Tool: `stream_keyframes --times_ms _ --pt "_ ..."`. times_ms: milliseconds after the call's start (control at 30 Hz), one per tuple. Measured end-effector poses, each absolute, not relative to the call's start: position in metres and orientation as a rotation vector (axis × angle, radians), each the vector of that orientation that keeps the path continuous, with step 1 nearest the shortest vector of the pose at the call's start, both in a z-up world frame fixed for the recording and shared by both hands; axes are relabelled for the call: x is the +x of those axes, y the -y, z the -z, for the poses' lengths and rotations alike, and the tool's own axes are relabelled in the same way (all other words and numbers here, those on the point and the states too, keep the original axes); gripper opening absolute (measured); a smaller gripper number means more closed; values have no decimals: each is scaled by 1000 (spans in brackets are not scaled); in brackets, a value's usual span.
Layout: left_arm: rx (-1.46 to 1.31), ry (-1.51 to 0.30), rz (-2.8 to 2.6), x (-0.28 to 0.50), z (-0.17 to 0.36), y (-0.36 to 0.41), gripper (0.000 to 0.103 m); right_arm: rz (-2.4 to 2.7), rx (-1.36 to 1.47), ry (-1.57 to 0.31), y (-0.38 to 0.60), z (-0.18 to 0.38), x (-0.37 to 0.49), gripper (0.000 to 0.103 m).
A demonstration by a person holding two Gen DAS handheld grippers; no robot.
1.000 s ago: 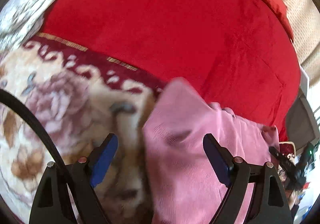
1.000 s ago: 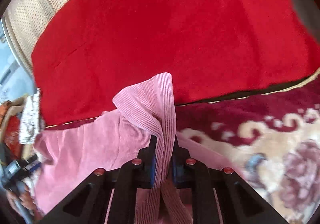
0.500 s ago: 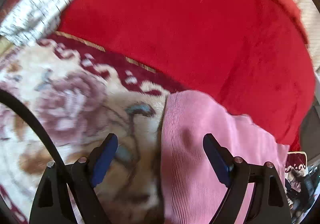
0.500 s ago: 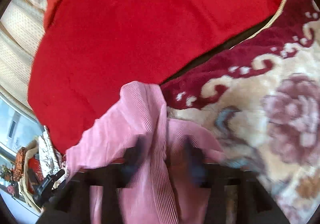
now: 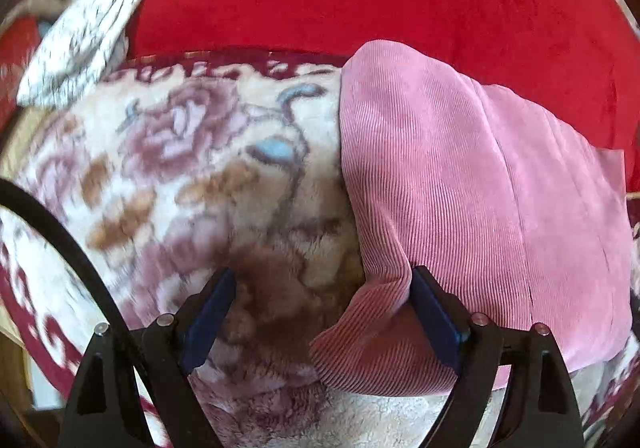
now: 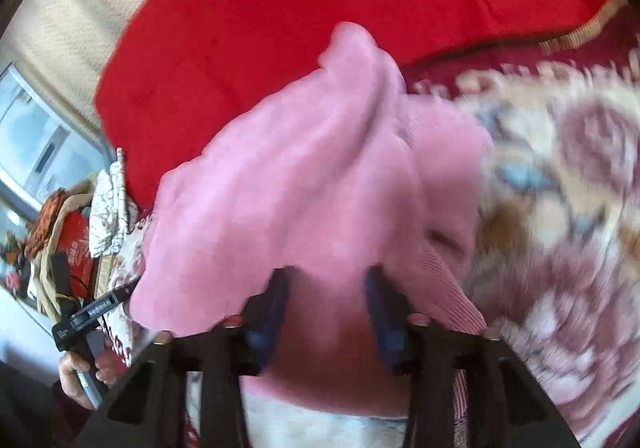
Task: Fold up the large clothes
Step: 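Grasp the folded jacket edge with the right tool and lift it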
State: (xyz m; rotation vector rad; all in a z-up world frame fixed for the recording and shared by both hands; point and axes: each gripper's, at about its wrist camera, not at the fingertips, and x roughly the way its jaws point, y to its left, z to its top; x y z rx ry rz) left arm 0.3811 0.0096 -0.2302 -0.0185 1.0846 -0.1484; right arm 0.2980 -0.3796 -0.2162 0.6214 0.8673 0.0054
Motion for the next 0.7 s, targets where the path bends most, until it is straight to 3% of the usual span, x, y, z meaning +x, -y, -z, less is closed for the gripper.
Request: stream_keyframes --times_ms 267,400,533,700 --pt "-20 -966 218 368 181 2 89 -14 603 -806 383 166 292 35" --pt "-21 -976 252 368 181 24 89 -8 604 -777 380 158 313 36" --pt "-12 -1122 218 388 224 39 91 53 641 -921 386 200 339 39" --pt "-69 -1084 225 383 204 28 91 0 650 -910 390 210 328 38"
